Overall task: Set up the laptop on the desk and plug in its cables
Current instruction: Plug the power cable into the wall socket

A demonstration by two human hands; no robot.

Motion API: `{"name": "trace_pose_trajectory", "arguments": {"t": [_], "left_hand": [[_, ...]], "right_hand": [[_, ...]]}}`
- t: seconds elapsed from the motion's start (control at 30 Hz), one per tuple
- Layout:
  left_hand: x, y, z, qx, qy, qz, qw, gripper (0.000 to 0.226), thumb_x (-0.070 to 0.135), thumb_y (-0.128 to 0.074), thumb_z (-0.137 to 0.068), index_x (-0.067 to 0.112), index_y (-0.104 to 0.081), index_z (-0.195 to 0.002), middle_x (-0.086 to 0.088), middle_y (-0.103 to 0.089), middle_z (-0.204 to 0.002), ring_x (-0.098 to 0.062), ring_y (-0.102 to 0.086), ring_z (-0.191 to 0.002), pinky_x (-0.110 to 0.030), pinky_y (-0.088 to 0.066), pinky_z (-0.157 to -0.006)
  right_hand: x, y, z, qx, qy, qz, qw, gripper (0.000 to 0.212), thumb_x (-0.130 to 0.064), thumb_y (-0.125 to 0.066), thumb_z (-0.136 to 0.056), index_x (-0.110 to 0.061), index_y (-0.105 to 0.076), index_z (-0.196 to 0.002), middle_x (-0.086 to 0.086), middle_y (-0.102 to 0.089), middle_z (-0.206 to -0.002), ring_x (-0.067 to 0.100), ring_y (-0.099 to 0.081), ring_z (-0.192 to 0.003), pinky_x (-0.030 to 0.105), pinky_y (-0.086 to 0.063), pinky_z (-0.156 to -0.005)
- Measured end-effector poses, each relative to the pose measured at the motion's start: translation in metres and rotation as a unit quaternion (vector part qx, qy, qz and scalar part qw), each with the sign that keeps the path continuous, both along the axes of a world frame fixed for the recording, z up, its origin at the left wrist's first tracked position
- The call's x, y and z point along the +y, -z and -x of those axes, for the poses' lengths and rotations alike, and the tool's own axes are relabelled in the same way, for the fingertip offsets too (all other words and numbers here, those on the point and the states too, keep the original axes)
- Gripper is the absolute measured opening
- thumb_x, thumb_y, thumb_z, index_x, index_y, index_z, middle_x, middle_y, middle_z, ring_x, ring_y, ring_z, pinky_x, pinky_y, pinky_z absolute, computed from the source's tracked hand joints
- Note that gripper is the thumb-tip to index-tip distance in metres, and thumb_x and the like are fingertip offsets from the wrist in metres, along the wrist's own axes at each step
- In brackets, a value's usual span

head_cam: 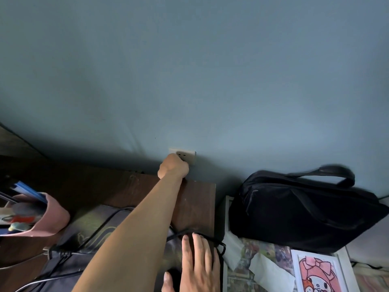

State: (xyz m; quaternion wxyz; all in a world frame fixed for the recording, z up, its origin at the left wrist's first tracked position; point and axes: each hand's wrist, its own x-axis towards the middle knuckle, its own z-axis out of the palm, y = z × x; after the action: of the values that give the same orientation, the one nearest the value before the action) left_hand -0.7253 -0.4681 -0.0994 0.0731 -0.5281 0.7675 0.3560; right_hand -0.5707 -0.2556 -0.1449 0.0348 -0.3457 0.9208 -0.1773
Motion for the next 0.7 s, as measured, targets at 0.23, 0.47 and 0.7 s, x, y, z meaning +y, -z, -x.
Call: {"name": "trace_pose_trajectory", "arguments": {"t": [0.23,0.47,0.7], "left_hand": [[-0.023,-0.025,0.003,0.105,-0.174,-0.341,0.918,0.039,-0.011,-0.034,-0.09,-0.014,-0.044,-0.128,-0.03,-0.054,-0.131,-0.037,-0.053,-0.124,-0.041,-0.043,-0.102],[-0.017,-0.033,-0.014,0.299,-0.426,-0.548,0.655,0.068,0.006,-0.047,-0.087,-0.01,-0.018,-0.147,-0.026,-0.018,-0.157,-0.037,-0.022,-0.146,-0.044,-0.019,-0.121],[0.003,-0.024,-0.022,0.423,-0.471,-0.563,0.532,0.078,0.025,-0.044,-0.09,-0.002,-0.005,-0.152,-0.019,-0.01,-0.161,-0.03,-0.005,-0.15,-0.042,-0.005,-0.123]], "right_hand": [[0.001,0.001,0.001,-0.002,0.027,0.015,1.0,0.071,-0.07,-0.029,-0.085,-0.017,-0.055,-0.125,0.01,-0.071,-0.119,0.026,-0.051,-0.114,0.053,-0.04,-0.087],[0.001,-0.004,0.005,0.013,0.016,0.0,1.0,0.072,-0.069,-0.022,-0.085,-0.017,-0.054,-0.123,0.011,-0.073,-0.115,0.026,-0.05,-0.112,0.052,-0.039,-0.086],[0.001,-0.005,0.003,0.013,0.017,-0.021,1.0,0.071,-0.068,-0.024,-0.085,-0.016,-0.052,-0.124,0.012,-0.072,-0.115,0.028,-0.049,-0.112,0.05,-0.038,-0.088]]}}
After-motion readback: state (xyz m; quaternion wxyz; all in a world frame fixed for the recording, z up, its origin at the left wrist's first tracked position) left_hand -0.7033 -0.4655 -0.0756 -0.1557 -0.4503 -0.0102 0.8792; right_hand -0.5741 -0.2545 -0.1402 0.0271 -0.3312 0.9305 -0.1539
